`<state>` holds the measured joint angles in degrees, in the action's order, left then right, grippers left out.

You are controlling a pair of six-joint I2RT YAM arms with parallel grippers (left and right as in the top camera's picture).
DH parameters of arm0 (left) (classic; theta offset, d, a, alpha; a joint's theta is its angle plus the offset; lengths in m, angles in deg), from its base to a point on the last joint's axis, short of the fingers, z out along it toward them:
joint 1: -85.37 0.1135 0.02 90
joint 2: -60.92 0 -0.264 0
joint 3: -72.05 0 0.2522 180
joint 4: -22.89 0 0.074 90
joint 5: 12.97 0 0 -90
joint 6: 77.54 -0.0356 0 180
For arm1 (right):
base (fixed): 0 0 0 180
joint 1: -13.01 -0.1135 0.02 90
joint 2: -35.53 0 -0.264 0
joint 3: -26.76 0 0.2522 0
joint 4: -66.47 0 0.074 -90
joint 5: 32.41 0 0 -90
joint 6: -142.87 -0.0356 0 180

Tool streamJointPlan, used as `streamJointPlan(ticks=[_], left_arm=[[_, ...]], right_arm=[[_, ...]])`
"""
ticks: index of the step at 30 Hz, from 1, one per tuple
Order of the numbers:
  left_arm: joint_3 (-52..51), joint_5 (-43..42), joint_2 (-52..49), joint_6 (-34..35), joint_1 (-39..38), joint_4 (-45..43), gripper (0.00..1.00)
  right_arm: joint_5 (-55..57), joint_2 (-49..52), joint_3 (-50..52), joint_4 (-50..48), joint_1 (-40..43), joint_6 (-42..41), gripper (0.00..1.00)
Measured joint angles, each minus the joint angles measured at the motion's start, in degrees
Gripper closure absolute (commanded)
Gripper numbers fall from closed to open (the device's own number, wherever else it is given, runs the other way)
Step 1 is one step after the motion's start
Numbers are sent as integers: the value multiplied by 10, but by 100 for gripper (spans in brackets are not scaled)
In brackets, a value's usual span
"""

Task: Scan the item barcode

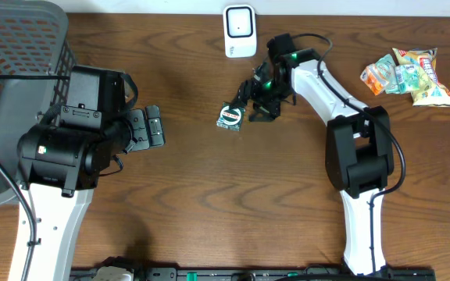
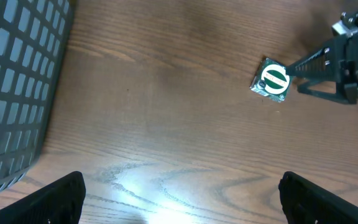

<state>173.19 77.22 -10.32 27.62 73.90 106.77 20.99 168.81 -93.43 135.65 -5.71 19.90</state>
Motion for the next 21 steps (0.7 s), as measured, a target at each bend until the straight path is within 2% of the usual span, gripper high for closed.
streamJointPlan(ticks=[4,8,13,21], left_arm=[[0,0,0,0,0,0,2],[0,0,0,0,0,0,2],[0,0,0,0,0,0,2],[0,0,0,0,0,0,2]], right_arm=[[102,0,0,15,-24,-6,13],[176,-2,-7,17,-54,-12,6],[249,-3,-15,-12,-95,-30,3],[355,-3,-15,-36,-147,-90,6]])
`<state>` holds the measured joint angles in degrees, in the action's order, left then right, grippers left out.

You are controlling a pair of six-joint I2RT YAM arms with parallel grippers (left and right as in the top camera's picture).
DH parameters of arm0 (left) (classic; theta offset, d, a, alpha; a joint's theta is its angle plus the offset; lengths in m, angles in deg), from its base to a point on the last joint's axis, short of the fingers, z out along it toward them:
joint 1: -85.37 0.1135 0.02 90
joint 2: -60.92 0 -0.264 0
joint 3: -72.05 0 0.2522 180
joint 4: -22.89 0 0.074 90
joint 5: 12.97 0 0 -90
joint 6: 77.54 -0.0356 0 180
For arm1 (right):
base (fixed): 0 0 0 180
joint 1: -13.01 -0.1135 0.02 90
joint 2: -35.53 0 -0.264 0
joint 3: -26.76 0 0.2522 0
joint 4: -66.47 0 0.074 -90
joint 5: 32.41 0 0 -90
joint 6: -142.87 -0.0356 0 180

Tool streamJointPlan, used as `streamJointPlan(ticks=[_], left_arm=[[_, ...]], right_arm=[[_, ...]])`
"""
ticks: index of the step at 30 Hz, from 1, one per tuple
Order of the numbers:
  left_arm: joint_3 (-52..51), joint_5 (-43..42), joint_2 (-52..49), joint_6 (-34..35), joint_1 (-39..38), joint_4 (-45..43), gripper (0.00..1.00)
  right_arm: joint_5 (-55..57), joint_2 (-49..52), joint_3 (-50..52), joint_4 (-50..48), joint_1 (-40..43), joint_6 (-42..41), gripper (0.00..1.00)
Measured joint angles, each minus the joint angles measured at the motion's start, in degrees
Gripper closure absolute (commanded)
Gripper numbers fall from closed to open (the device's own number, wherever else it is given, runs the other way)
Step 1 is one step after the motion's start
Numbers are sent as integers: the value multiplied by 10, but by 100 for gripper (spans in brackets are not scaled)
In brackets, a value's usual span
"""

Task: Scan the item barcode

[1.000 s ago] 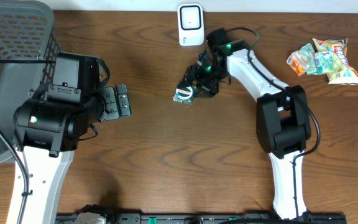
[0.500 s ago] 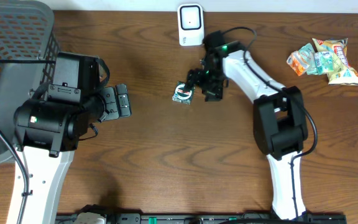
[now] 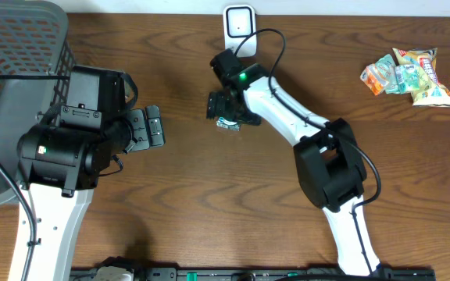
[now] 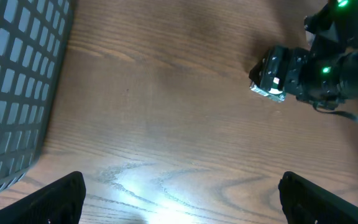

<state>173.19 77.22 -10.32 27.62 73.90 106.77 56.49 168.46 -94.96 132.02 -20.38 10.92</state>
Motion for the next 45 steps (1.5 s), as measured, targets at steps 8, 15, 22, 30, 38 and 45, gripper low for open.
streamJointPlan(ticks=[8,15,22,30,38,45], left_arm=[[0,0,0,0,0,0,2],[0,0,0,0,0,0,2],[0,0,0,0,0,0,2],[0,0,0,0,0,0,2],[0,0,0,0,0,0,2],[0,0,0,0,0,0,2]], right_arm=[[74,0,0,-2,-6,-47,16],[58,6,0,-4,-7,-58,25],[55,11,2,-7,-7,-58,30],[63,11,12,-18,-8,-48,38],[68,12,12,-19,-12,-40,44],[-6,8,12,-16,13,-16,46]])
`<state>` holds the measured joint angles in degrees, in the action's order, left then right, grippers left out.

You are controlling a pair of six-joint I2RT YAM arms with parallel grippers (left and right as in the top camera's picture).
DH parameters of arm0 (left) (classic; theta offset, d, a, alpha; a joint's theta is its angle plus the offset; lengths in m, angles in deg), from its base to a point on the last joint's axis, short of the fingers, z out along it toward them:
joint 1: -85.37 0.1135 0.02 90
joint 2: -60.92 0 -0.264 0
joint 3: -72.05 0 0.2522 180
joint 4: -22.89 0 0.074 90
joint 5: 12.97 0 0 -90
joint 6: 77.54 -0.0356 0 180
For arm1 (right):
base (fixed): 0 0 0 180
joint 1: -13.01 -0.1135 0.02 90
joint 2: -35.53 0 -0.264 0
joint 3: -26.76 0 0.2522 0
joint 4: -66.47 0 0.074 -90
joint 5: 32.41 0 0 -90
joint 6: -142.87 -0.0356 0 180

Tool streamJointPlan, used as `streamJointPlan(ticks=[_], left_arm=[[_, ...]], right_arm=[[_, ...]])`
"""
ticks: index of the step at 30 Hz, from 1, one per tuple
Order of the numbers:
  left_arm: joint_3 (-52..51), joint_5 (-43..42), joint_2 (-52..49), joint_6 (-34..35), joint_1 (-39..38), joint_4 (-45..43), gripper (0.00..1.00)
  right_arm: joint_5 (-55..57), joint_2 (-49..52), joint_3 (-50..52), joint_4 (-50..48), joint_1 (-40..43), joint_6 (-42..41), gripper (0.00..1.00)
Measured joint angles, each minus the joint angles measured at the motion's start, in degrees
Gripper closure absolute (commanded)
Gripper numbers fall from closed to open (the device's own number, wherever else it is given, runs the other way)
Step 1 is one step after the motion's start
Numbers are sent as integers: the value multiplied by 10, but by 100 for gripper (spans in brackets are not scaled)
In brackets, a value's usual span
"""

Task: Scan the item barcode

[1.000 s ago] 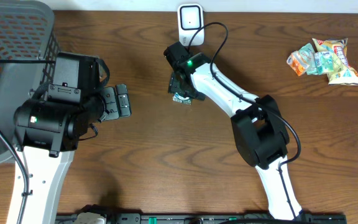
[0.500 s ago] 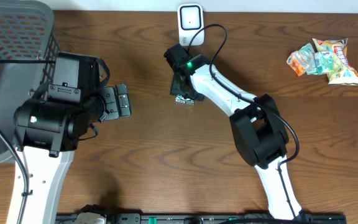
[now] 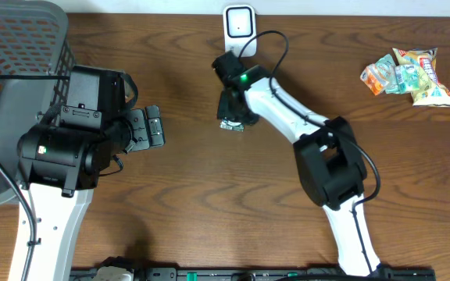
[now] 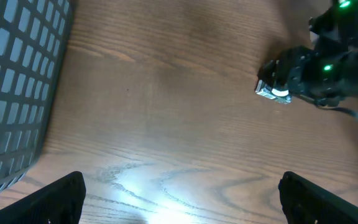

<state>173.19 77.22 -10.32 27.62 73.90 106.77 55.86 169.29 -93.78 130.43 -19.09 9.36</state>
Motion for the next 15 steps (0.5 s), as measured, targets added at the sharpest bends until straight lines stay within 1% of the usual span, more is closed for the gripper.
streamJointPlan(ticks=[8,15], left_arm=[[0,0,0,0,0,0,2],[0,0,0,0,0,0,2]], right_arm=[[-182,-3,3,25,71,56,48],[-298,-4,5,40,111,90,48]])
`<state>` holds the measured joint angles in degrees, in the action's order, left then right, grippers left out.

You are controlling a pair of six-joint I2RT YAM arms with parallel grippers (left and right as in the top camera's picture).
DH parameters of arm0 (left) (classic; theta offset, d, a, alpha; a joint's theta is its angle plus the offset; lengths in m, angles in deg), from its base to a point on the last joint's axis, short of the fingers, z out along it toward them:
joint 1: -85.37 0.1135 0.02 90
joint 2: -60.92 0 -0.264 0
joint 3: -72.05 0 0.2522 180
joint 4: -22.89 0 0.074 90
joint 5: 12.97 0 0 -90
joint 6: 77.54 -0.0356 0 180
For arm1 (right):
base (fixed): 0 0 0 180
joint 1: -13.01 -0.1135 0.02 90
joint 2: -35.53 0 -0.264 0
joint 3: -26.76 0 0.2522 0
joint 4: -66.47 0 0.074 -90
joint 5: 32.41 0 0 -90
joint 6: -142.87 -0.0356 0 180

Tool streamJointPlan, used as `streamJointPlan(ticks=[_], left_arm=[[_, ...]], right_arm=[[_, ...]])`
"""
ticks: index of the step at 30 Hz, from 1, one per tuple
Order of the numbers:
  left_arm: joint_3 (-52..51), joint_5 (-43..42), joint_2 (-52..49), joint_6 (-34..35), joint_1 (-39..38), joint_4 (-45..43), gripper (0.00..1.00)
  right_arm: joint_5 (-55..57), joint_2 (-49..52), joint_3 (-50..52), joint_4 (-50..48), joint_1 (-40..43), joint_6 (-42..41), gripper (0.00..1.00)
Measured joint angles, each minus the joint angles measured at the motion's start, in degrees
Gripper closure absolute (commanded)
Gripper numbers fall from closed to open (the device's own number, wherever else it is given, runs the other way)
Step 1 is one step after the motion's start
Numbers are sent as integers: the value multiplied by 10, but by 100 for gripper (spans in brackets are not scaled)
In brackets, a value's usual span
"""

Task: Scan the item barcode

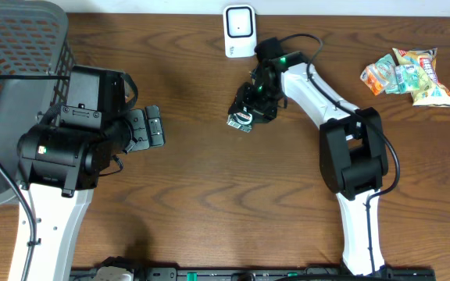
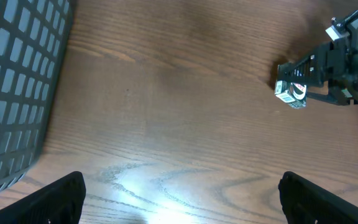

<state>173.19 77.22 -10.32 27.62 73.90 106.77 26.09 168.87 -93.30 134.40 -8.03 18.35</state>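
A small silver packet with a green-and-white round label (image 1: 241, 119) hangs tilted just off the table, below the white barcode scanner (image 1: 240, 31) at the back edge. My right gripper (image 1: 250, 109) is shut on the packet's upper edge. The left wrist view shows the packet (image 2: 291, 92) at the top right, a white label facing the camera. My left gripper (image 1: 153, 127) rests open and empty far to the left; its dark fingertips (image 2: 51, 200) show in the bottom corners.
A dark mesh basket (image 1: 18, 47) fills the far left, and its wall (image 2: 11, 81) shows in the left wrist view. Several colourful snack packs (image 1: 408, 74) lie at the back right. The wooden table (image 1: 209, 203) spans the frame.
My right gripper has shifted right and turned, and the packet has gone from flat under the gripper to tilted on edge in its grip. My left arm has not moved.
The packet first lay flat on the table with my right gripper just to its right. Then the gripper was over the packet from the left, and stayed on it. Now the packet is held tilted, slightly to the right of where it lay.
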Motion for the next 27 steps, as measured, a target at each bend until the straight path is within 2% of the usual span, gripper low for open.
streamJointPlan(ticks=[9,15,20,27], left_arm=[[0,0,0,0,0,0,3],[0,0,0,0,0,0,2],[0,0,0,0,0,0,2],[0,0,0,0,0,0,2]], right_arm=[[-199,0,0,-13,9,25,48],[-348,0,1,-36,32,5,47],[-429,0,2,-68,52,-66,46],[-467,0,3,-176,76,-236,46]])
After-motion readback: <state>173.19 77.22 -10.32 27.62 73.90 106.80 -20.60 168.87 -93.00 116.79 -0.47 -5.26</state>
